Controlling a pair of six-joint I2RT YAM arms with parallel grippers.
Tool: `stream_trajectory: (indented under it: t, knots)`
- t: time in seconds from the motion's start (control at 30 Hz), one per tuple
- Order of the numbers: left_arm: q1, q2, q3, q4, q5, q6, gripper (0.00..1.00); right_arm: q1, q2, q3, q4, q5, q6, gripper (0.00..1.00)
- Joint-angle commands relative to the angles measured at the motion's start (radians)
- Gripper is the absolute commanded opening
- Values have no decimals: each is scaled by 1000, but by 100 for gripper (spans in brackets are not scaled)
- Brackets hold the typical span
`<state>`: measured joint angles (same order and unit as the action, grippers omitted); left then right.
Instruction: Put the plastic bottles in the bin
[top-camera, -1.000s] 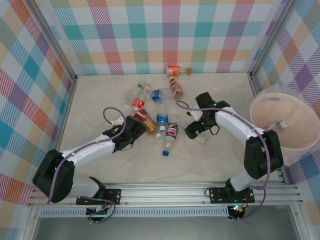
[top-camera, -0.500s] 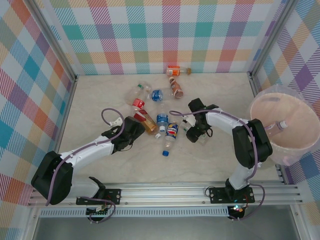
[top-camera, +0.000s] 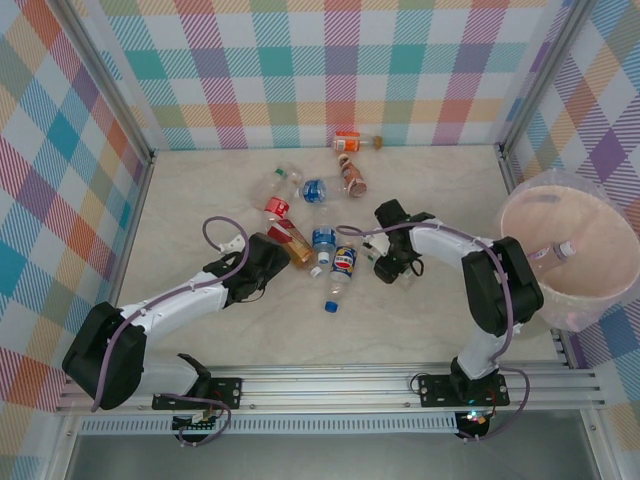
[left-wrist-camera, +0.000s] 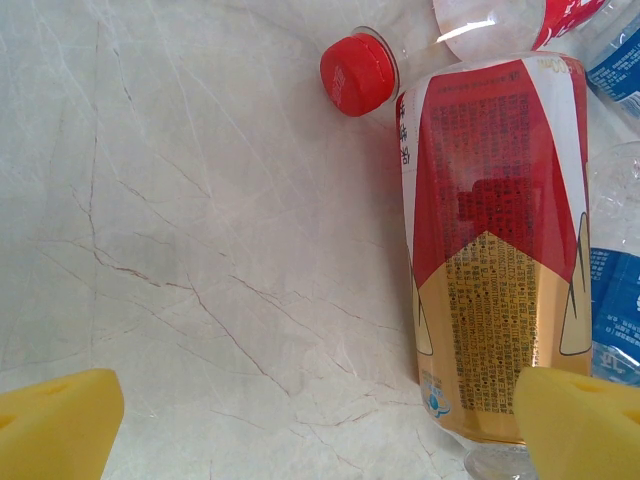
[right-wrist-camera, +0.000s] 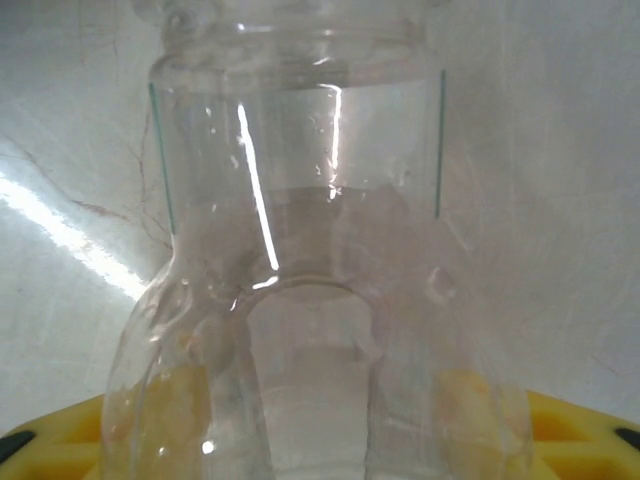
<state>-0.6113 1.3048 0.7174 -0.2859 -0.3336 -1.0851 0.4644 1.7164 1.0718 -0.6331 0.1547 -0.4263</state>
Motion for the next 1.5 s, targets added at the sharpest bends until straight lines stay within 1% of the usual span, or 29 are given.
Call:
stream_trajectory:
  t: [0.0, 0.13, 0.23, 0.43, 0.6, 0.7, 0.77, 0.8, 0.97, 1.1, 1.2, 1.33, 1.47]
  knots:
    - [13, -12, -9, -15, -18, -14, 100, 2, -107, -29, 48, -20, 0, 51]
    - [13, -16, -2, -21, -18, -2, 100, -15, -195, -33, 44, -6, 17, 47]
    - [13, -20, 3, -20, -13, 5, 100, -37, -270, -12, 24, -35, 62, 50]
    - [13, -39, 27, -2, 37, 11, 100, -52, -443, 6, 72, -30, 141, 45]
    - [13, -52, 69, 0, 55, 33, 100, -89, -572, 29, 100, -107, 219, 41]
    - [14, -66, 79, 0, 56, 36, 100, -109, -644, 25, 148, -129, 277, 40]
    - [13, -75, 77, -1, 53, 36, 100, -131, -674, 38, 161, -122, 318, 38]
    - [13, -76, 76, -1, 49, 36, 100, -147, -691, 47, 164, -125, 370, 38]
    - [15, -80, 64, -3, 43, 32, 100, -240, -744, 98, 159, -207, 473, 38]
    - [15, -75, 63, -1, 43, 31, 100, -372, -734, 186, 113, -348, 540, 38]
    - [15, -67, 63, 0, 44, 30, 100, -438, -721, 251, 97, -433, 556, 38]
    - [15, -64, 55, -1, 44, 25, 100, -517, -712, 333, 42, -450, 551, 39]
    - [15, -60, 53, -1, 43, 21, 100, -639, -718, 402, -46, -470, 550, 39]
